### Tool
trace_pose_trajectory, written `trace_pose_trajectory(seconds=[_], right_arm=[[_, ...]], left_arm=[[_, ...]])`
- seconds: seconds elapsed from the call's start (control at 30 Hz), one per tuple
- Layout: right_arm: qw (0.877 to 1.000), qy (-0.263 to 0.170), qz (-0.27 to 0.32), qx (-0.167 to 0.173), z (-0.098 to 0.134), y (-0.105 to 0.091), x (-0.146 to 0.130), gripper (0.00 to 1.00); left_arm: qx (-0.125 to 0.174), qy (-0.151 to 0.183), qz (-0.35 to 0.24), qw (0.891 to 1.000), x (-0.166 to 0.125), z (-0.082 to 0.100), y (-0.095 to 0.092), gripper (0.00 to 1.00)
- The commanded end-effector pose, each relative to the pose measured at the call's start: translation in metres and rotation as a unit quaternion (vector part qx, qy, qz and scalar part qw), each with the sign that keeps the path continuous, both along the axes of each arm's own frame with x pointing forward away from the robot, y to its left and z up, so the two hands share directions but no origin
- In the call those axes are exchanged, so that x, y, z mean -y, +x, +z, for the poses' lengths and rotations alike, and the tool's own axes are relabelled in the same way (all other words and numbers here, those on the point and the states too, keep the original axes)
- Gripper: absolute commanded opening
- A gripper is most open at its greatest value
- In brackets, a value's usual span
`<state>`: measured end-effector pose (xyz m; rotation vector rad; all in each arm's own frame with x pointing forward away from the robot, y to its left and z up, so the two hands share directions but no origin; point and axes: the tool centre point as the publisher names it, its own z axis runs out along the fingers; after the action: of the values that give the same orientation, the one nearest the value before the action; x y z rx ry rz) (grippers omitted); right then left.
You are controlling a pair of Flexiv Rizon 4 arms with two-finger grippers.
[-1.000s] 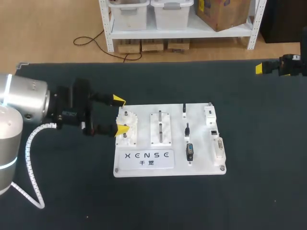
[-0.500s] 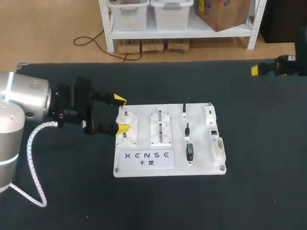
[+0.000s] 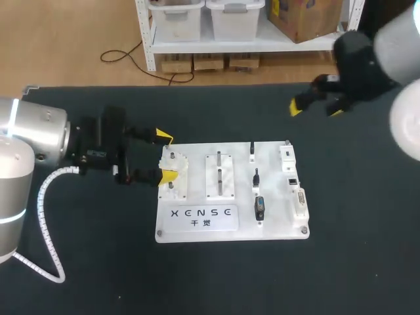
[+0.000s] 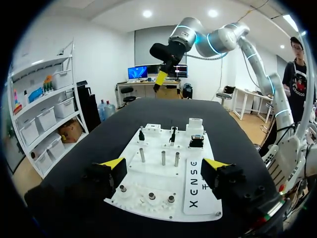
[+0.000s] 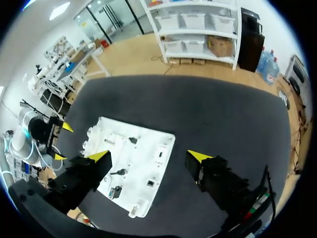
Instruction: Insert the Ethernet cable into its matching sockets.
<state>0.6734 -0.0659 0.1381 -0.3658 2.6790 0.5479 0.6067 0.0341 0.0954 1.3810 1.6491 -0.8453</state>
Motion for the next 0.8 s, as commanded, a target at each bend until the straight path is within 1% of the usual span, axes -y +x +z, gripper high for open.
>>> trace_pose_trajectory(seconds=[0.03, 0.17, 0.3, 0.6, 0.8], right_arm=[[0.995, -0.098, -0.020, -0.012, -0.008, -0.002, -0.031, 1.00], [0.993, -0.112, -0.010, -0.035, -0.026, -0.009, -0.052, 1.00], [0.991, -0.117, -0.004, -0.059, -0.042, -0.015, -0.067, 1.00], [0.986, -0.135, -0.026, -0.089, -0.070, -0.033, -0.085, 1.00], [0.983, -0.142, -0.035, -0.107, -0.084, -0.048, -0.093, 1.00]], left_arm=[[0.002, -0.002, 0.000, 1.000, -0.001, -0.001, -0.001, 1.00], [0.002, -0.002, 0.000, 1.000, -0.001, -0.001, -0.001, 1.00], [0.002, -0.002, 0.000, 1.000, -0.001, -0.001, -0.001, 1.00], [0.002, -0.002, 0.000, 1.000, -0.001, -0.001, -0.001, 1.00], [0.002, -0.002, 0.000, 1.000, -0.001, -0.001, -0.001, 1.00]])
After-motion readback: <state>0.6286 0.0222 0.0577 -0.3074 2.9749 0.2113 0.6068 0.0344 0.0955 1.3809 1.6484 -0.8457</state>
